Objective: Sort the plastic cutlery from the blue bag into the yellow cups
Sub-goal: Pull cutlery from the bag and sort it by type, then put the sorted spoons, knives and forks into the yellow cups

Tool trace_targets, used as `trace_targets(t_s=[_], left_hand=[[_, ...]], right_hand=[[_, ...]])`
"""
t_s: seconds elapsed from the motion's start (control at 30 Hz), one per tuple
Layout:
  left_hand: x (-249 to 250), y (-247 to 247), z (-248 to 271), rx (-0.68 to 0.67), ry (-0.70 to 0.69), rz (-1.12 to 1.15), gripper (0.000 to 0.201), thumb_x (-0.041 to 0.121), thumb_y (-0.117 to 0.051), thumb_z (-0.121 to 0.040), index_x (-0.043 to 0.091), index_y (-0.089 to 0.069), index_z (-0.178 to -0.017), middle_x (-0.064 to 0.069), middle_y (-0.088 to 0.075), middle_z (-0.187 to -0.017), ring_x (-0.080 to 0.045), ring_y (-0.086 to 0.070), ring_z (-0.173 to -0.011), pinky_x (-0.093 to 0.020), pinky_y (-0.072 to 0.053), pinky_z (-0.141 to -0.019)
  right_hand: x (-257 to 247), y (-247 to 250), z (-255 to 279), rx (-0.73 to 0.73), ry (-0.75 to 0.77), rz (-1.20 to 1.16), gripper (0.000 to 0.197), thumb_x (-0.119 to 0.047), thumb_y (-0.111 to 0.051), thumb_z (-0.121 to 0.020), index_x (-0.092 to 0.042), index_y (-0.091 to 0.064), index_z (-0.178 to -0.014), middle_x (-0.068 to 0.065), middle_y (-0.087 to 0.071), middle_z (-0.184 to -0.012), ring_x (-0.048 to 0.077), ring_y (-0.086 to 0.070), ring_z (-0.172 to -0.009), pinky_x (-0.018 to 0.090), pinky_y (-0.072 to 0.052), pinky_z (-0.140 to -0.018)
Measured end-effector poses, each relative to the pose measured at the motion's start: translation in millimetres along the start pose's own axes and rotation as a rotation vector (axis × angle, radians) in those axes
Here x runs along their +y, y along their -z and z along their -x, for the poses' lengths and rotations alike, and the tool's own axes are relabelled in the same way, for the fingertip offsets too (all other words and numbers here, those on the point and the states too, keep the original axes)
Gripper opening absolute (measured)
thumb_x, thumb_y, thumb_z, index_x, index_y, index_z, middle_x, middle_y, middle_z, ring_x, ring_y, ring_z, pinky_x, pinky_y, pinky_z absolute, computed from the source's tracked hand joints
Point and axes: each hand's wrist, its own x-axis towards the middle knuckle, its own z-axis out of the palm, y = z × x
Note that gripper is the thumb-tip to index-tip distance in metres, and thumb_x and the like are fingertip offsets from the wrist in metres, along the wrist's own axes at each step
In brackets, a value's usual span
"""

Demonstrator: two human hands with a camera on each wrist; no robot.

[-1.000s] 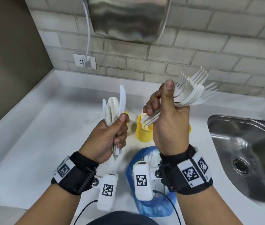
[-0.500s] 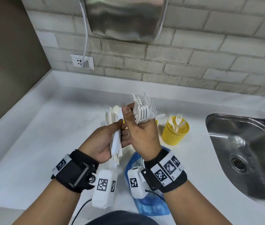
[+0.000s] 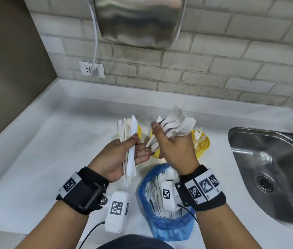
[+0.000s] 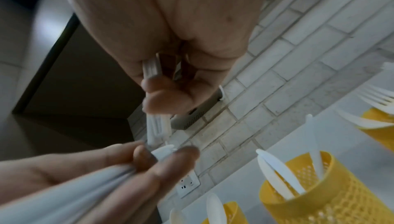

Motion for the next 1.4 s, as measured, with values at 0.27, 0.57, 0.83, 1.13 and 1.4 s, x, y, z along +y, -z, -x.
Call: trace_targets(t_s=[0.27, 0.57, 0.83, 1.13, 1.4], left_hand=[[-4.7, 2.6, 0.3, 0.014, -0.189, -0.264, 0.024, 0.027, -0.047, -0.107, 0.006, -0.058, -0.101, -0.020, -0.075, -0.112, -0.032, -0.073, -0.108, -0.044, -0.055, -0.099], [-10.9, 2.0, -0.2, 0.063, -0.247, -0.362, 0.025, 0.028, -0.053, -0.105, 0.004, -0.060, -0.108, -0.009, -0.071, -0.083, -0.025, -0.070, -0.079, -0.032, -0.058, -0.073], [-12.3, 3.1, 0.4, 0.062, -0.271, -0.388, 0.025, 0.025, -0.051, -0.106, 0.002, -0.060, -0.110, -0.007, -0.067, -0.078, -0.023, -0.067, -0.074, -0.034, -0.054, -0.073], [-9.5, 0.2, 3.6, -0.032, -0.290, -0.451, 0.025, 0.025, -0.048, -0.106, 0.003, -0.061, -0.108, -0.005, -0.064, -0.075, -0.021, -0.066, -0.073, -0.032, -0.055, -0.070], [-9.2, -0.1, 3.9, -0.032, -0.297, -0.455, 0.023, 0.025, -0.048, -0.106, 0.005, -0.061, -0.105, -0.006, -0.062, -0.074, -0.020, -0.064, -0.070, -0.033, -0.055, -0.070]], right_hand=[[25.0, 53.3, -25.1, 0.350, -0.106, -0.012, 0.035, -0.027, -0.075, -0.093, -0.001, -0.065, -0.071, 0.012, -0.065, -0.054, 0.027, -0.064, -0.043, 0.025, -0.049, -0.045], [86.8, 96.5, -38.6, 0.501, -0.338, 0.275, 0.056, -0.060, -0.070, -0.079, -0.007, -0.066, -0.065, 0.003, -0.069, -0.054, 0.024, -0.072, -0.058, 0.050, -0.063, -0.068], [106.7, 88.4, -33.2, 0.449, -0.345, 0.461, 0.040, -0.048, -0.076, -0.086, -0.010, -0.065, -0.076, 0.009, -0.067, -0.076, 0.032, -0.067, -0.078, 0.040, -0.056, -0.075], [128.6, 80.7, -28.0, 0.303, -0.319, 0.817, 0.051, -0.056, -0.061, -0.093, -0.006, -0.069, -0.093, 0.013, -0.069, -0.093, 0.036, -0.054, -0.101, 0.044, -0.038, -0.086], [136.1, 82.2, -30.6, 0.301, -0.383, 0.769, 0.036, -0.043, -0.063, -0.093, -0.007, -0.065, -0.093, 0.012, -0.066, -0.091, 0.037, -0.054, -0.102, 0.042, -0.035, -0.085]])
